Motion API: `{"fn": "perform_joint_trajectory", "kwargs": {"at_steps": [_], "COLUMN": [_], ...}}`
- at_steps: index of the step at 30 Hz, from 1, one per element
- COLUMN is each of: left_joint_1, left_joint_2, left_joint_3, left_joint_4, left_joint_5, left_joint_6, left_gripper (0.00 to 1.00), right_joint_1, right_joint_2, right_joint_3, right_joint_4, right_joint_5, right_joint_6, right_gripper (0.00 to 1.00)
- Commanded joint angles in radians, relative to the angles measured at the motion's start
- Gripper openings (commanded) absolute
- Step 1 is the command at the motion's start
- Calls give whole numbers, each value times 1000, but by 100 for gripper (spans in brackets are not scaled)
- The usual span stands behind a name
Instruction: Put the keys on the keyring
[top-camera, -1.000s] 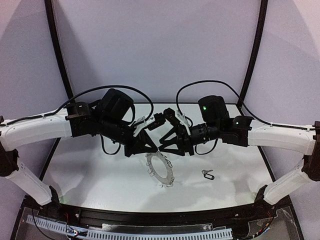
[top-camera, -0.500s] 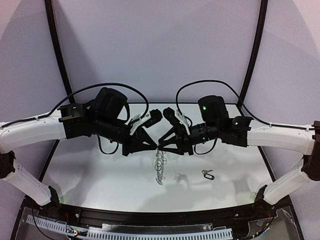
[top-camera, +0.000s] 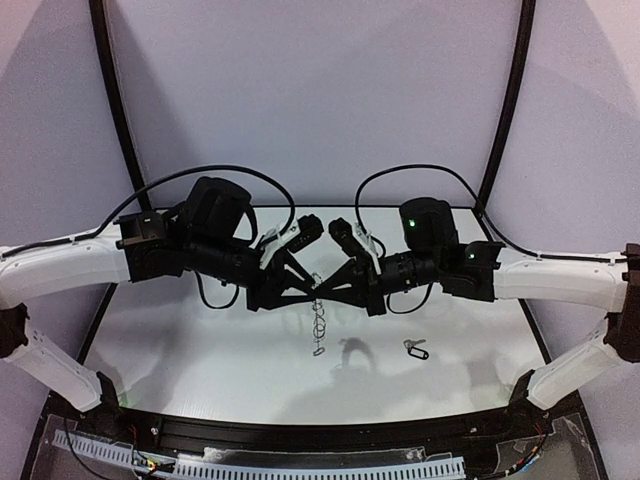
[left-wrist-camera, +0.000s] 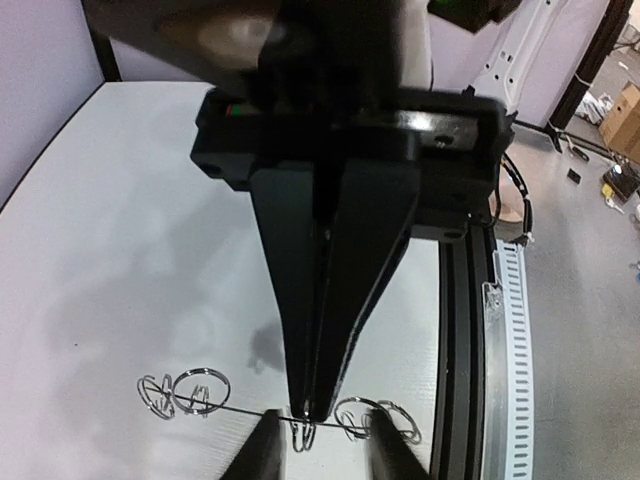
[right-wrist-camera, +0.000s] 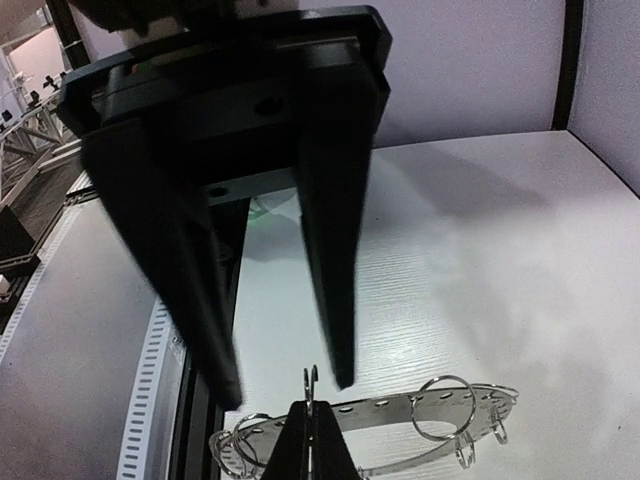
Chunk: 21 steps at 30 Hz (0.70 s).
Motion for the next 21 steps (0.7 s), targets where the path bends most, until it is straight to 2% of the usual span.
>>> {"fn": "perform_joint_trajectory", "kwargs": {"at_steps": [1,4,10,15,21], "left_joint_1": [-7,-7,-8,-7,-7], "left_joint_2": [-94,-147,-245,-277,-273], "left_joint_3": [-78,-148,-283,-336,-325], "left_joint_4": [140,227,431,626,688], "left_joint_5": [-47,-76,-157,-135,-59], "left_joint_6": [-35,-63,-143,-235,-239], "left_gripper": [50,59,63,57,48], "right_joint_1": [12,10,11,12,20], "right_joint_2": [-63,-83,-98,-88,-59], "right_joint_3": [-65,-84,-121,-157,-151], "right_joint_4": [264,352,543,707,783], "right_joint_5": [37,39,-12,-26,-31], "right_joint_6": [112,154,251,310,354], "right_gripper": [0,0,0,0,0]}}
